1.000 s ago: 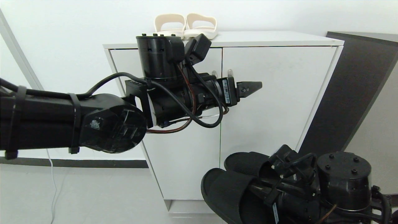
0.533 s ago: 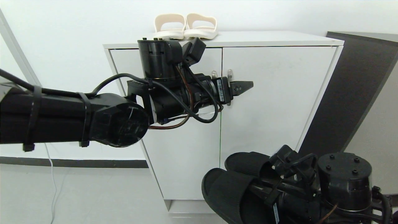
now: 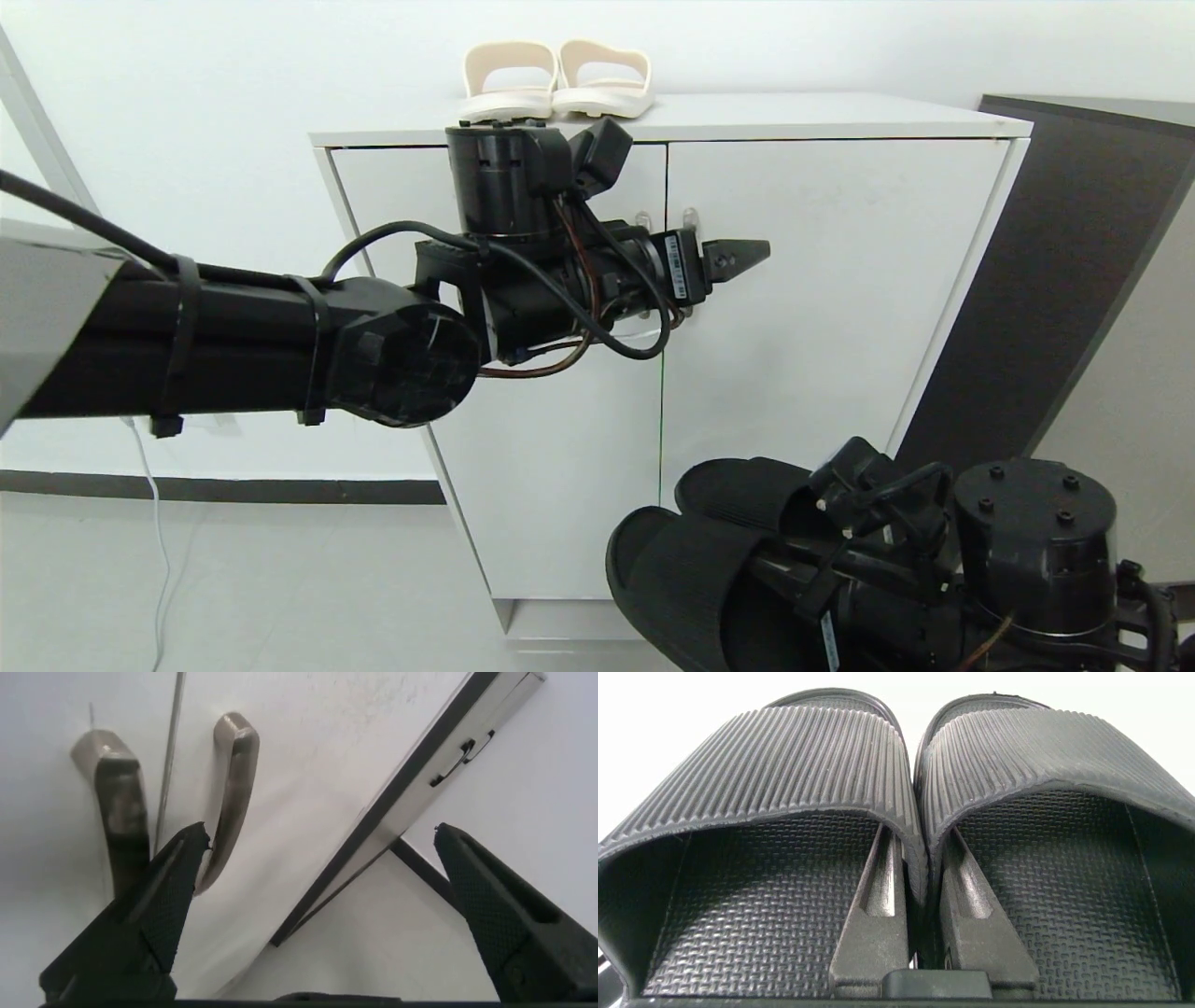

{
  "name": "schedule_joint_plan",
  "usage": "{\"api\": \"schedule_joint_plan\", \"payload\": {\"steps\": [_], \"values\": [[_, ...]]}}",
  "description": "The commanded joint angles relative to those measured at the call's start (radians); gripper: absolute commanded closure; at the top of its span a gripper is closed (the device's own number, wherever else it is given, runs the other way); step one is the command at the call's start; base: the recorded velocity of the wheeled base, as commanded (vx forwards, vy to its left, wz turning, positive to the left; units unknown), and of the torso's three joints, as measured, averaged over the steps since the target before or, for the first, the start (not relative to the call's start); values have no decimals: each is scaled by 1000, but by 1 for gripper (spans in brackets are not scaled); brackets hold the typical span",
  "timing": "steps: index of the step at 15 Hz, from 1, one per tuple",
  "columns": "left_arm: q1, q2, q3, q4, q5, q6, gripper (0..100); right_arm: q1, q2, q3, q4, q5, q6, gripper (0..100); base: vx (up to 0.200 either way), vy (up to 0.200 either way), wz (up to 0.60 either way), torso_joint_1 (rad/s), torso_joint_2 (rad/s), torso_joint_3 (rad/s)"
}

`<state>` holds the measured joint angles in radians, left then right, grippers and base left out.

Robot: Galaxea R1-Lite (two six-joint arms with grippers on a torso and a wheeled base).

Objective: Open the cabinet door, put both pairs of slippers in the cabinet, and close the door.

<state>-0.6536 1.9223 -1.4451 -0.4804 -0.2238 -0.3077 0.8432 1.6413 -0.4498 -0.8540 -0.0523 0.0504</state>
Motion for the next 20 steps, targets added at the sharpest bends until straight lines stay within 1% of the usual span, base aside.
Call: {"api": "schedule_joint_plan", "payload": {"steps": [1, 4, 6, 7, 10, 14, 16, 20], "values": [[0, 17, -14, 0, 1, -5, 0, 0, 2, 0, 0, 0, 0, 100, 0, 0, 0, 0, 0, 0], [0, 21, -17, -1, 1, -14, 0, 0, 3, 3, 0, 0, 0, 100, 0, 0, 0, 0, 0, 0], [0, 12, -11, -4, 1, -33, 0, 2, 3, 6, 0, 0, -1, 100, 0, 0, 0, 0, 0, 0], [-1, 12, -9, -4, 1, -33, 100, 2, 3, 6, 0, 0, -1, 100, 0, 0, 0, 0, 0, 0], [-1, 10, -9, -4, 1, -33, 100, 2, 2, 10, 0, 2, -1, 100, 0, 0, 0, 0, 0, 0], [-9, -17, 22, -6, 1, -33, 100, 8, -5, 19, 0, 8, -1, 100, 0, 0, 0, 0, 0, 0], [-20, -62, 83, -9, 0, -33, 100, 14, -9, 33, -8, 23, -1, 100, 0, 0, 0, 0, 0, 0], [-26, -151, 163, -9, 1, -33, 100, 37, -9, 60, -60, 48, -1, 100, 0, 0, 0, 0, 0, 0]]}}
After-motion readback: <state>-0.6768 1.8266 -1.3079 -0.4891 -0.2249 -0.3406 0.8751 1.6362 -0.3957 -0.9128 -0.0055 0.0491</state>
